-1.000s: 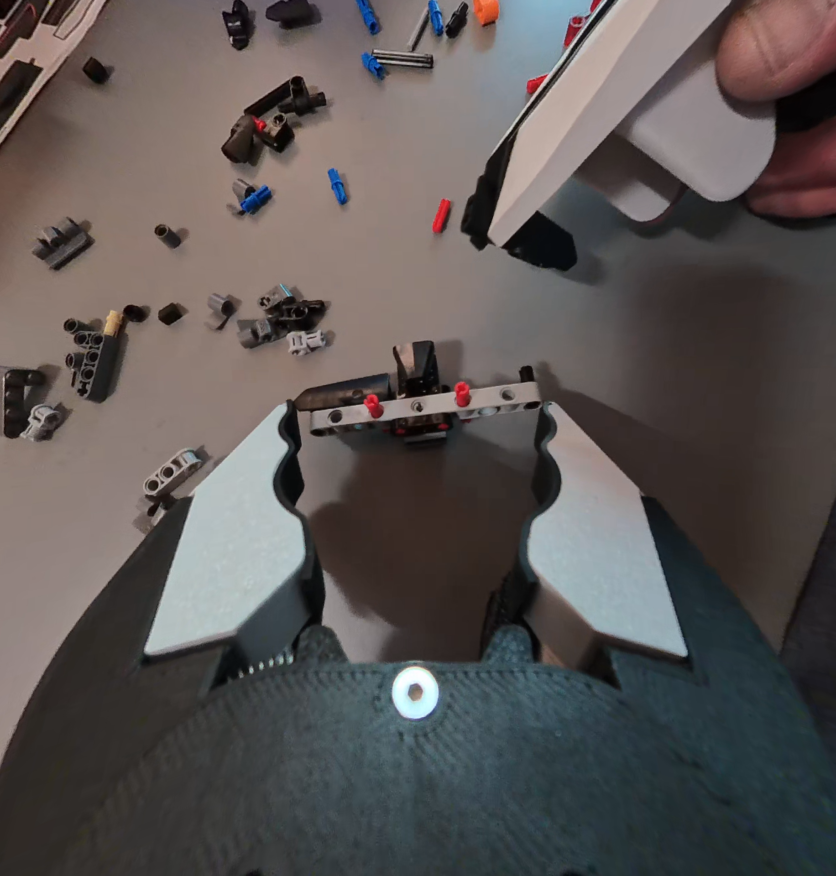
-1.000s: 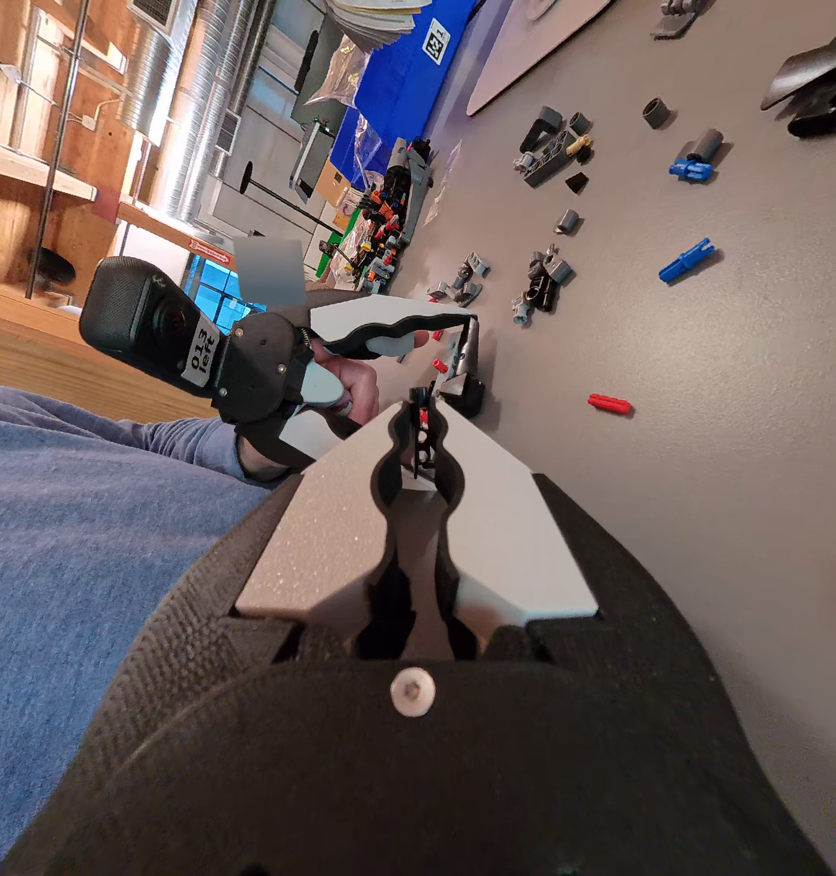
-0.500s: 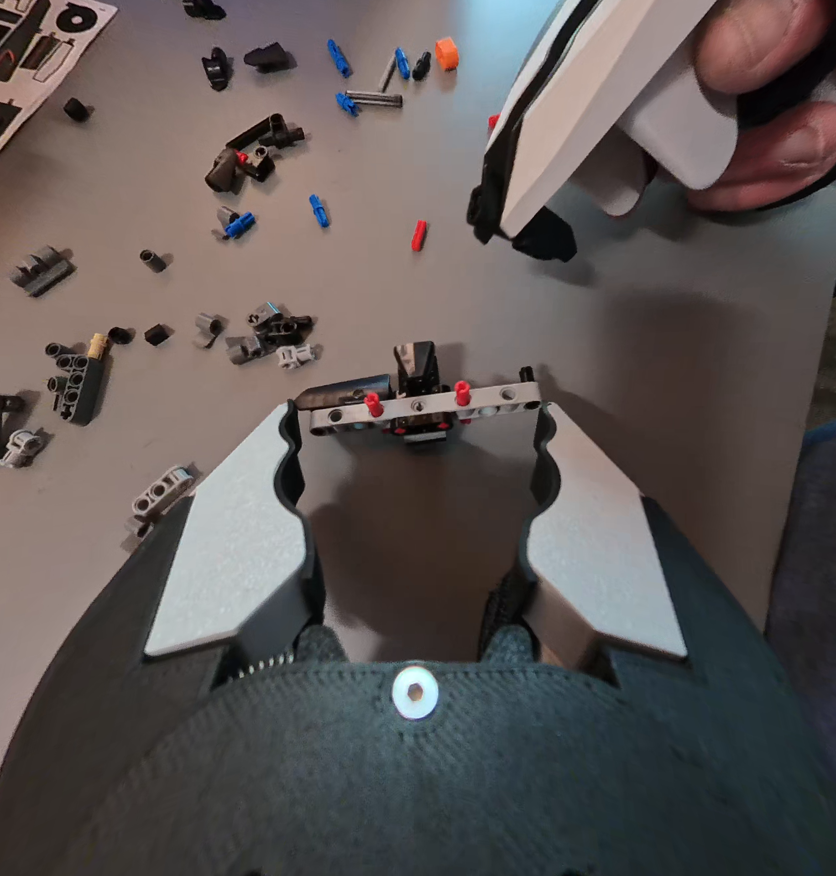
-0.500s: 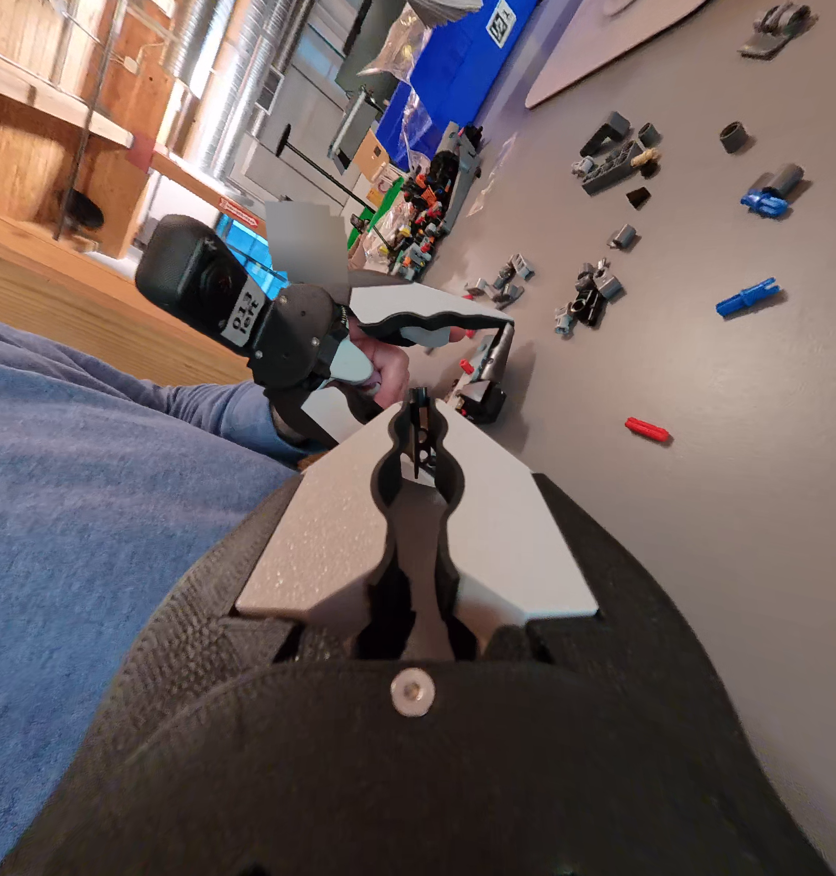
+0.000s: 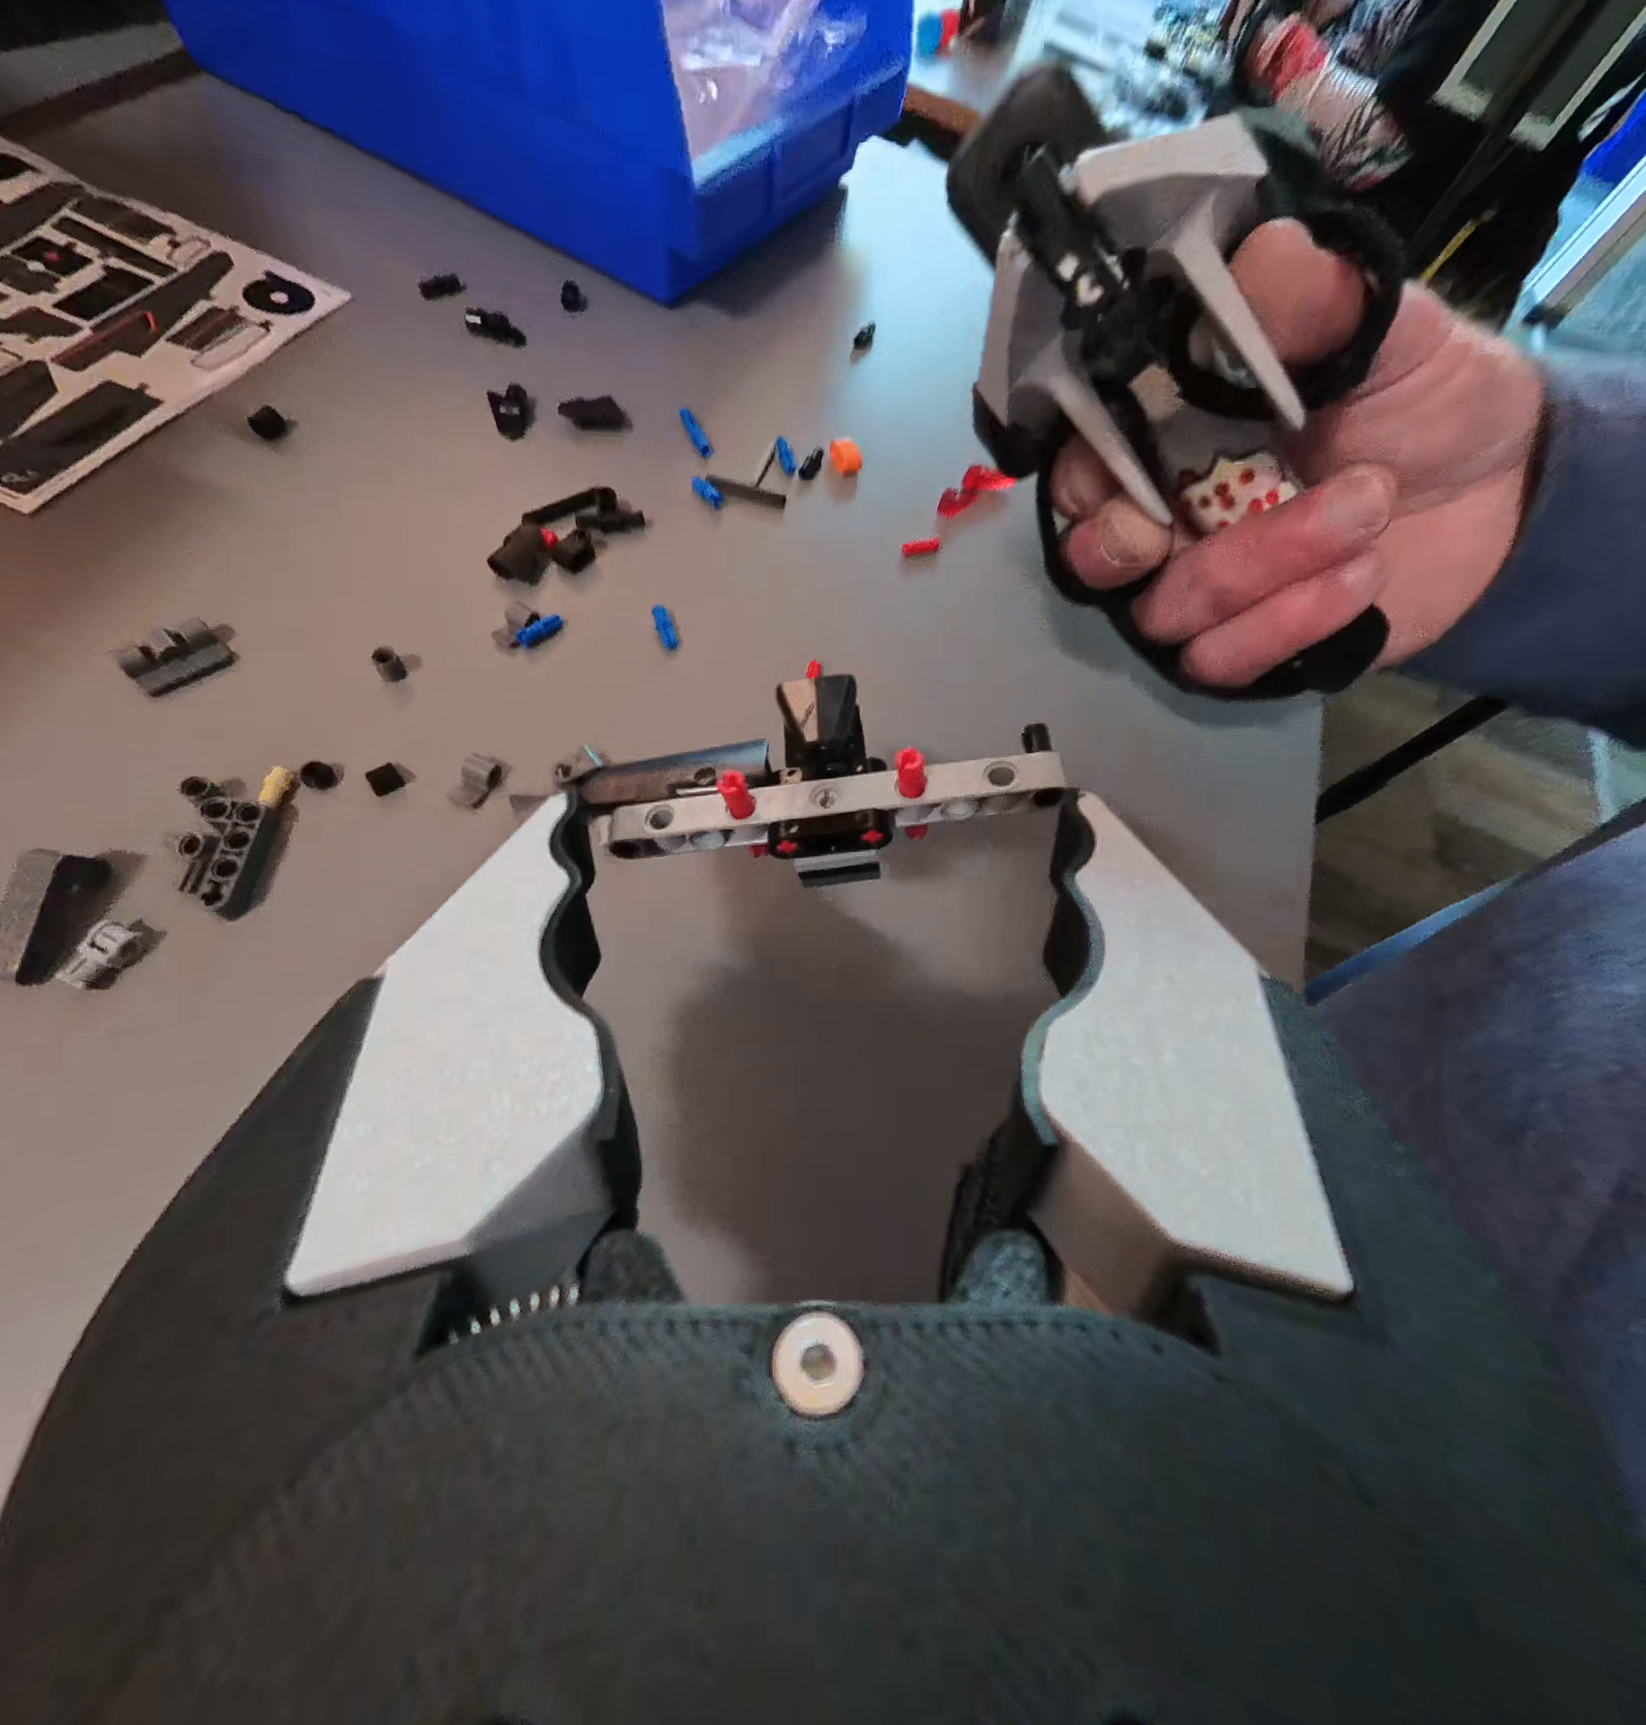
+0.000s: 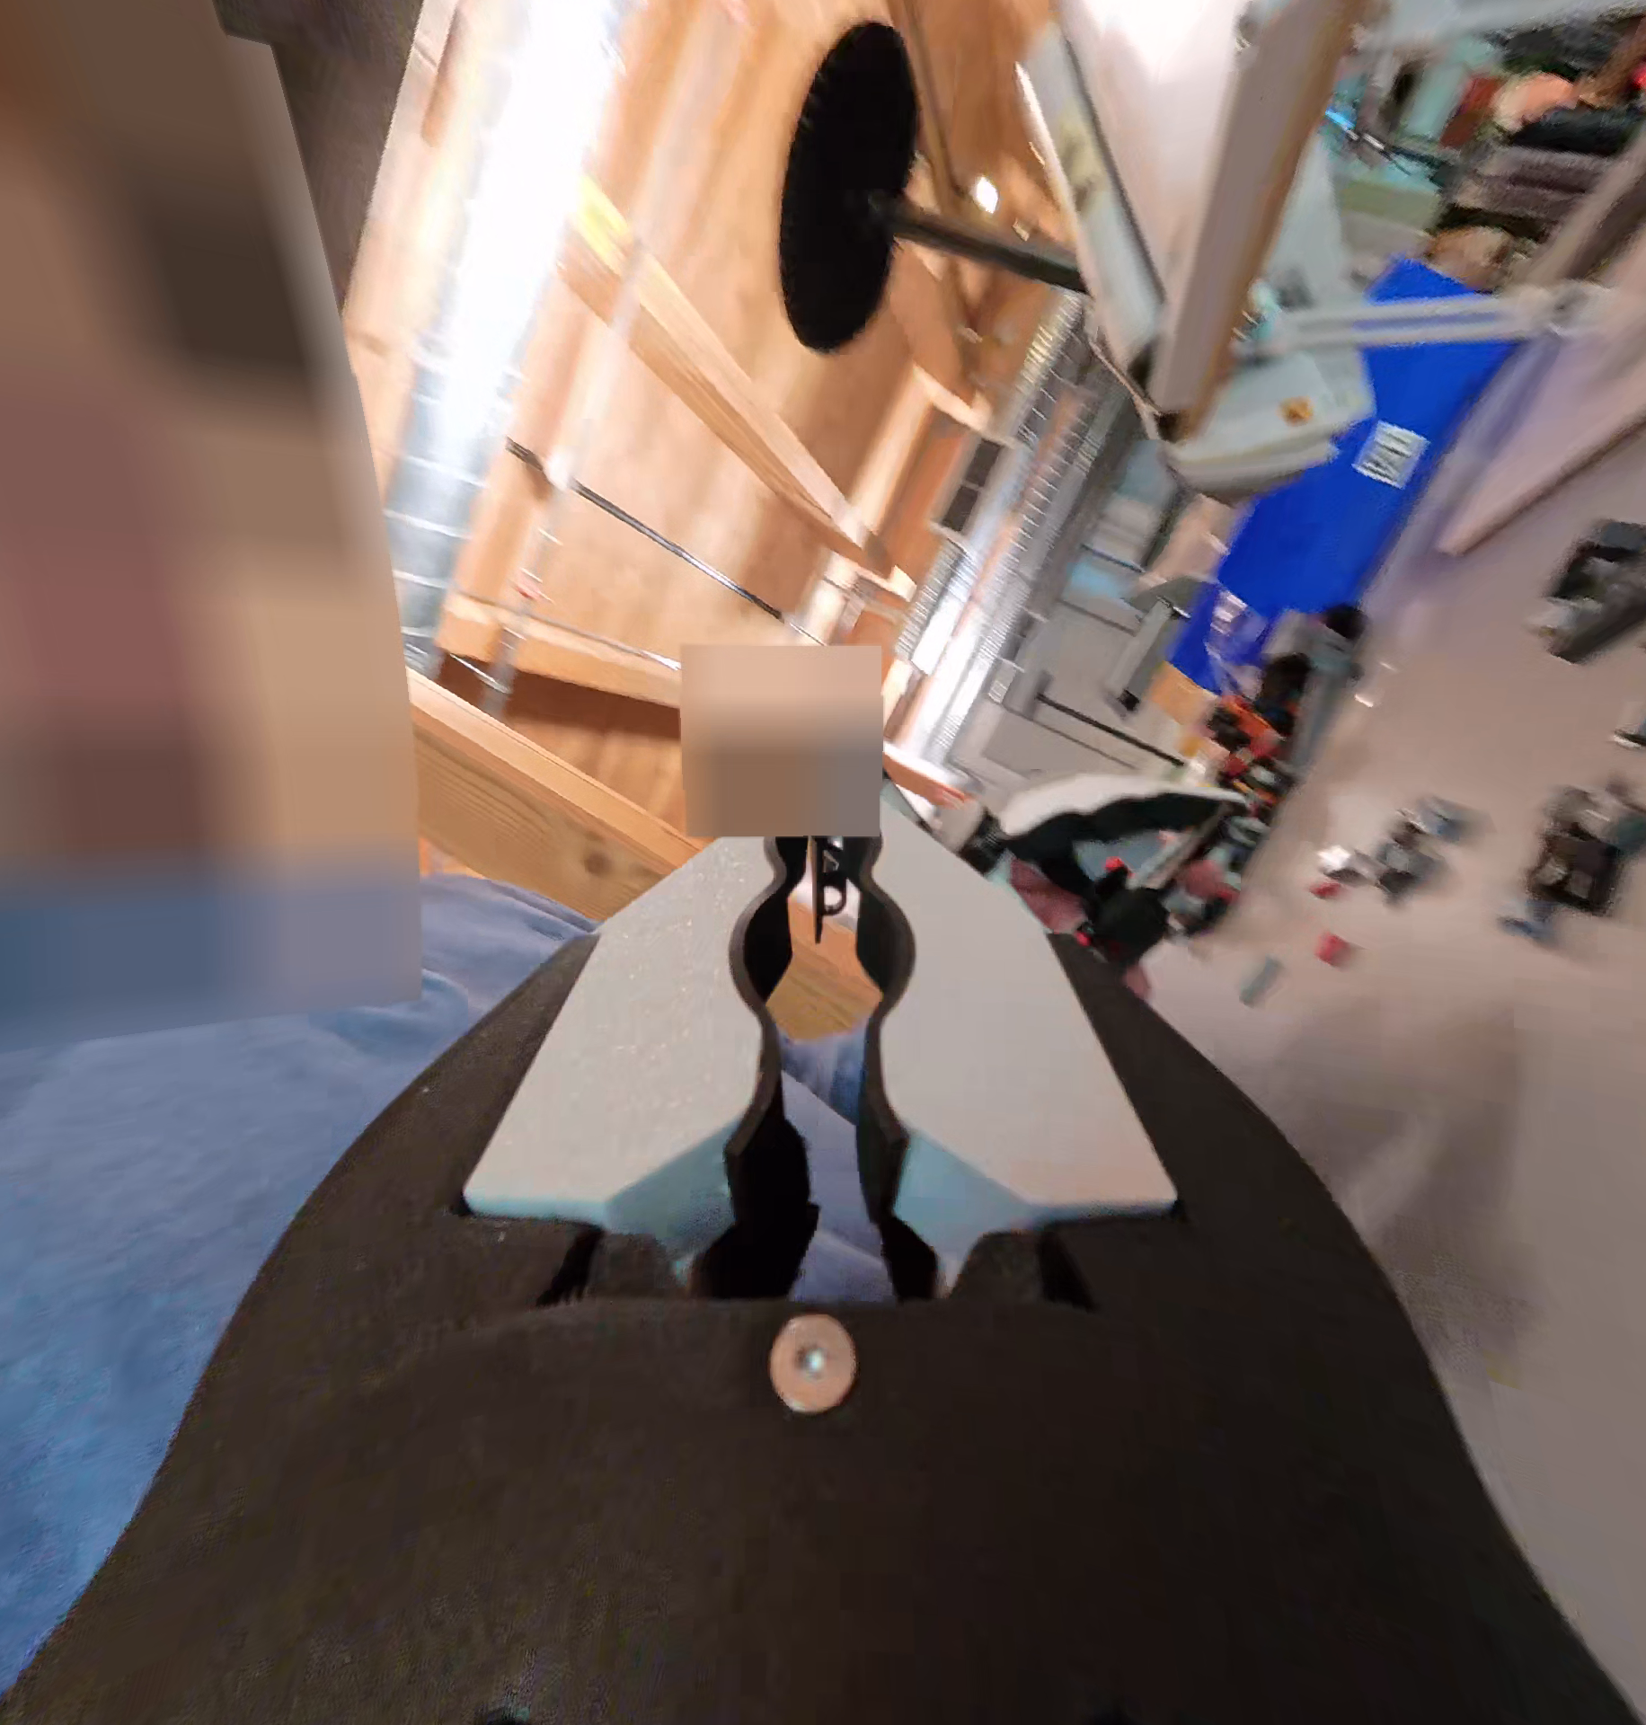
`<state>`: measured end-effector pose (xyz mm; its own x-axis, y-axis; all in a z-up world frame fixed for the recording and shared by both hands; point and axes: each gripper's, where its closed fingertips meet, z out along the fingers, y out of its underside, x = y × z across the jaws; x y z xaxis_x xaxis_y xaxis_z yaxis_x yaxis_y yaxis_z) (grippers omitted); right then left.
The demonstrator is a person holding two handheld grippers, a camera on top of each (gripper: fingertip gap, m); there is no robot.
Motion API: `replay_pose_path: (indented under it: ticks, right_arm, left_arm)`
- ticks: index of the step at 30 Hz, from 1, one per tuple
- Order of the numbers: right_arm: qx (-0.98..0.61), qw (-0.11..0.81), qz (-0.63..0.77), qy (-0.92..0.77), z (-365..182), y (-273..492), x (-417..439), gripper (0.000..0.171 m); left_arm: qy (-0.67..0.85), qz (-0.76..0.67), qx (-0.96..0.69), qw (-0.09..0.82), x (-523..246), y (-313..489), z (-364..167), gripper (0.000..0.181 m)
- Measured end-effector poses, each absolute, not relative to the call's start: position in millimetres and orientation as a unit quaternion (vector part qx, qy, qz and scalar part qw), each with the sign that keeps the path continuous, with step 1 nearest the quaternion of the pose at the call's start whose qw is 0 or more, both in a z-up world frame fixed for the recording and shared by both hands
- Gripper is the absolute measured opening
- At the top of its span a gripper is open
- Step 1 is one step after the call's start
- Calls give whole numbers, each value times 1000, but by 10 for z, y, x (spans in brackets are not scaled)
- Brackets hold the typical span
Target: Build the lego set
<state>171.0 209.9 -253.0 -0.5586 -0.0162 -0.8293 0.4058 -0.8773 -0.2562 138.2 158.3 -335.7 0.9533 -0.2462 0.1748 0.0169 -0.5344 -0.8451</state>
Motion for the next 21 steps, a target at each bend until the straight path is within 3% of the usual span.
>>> replay_pose_path:
  ticks: [21]
  right_arm:
    - [392,118,-893,188,-2274,1883,1726,3]
  left_arm:
    - [43,-231,-811,536,1460,1455,-2858,97]
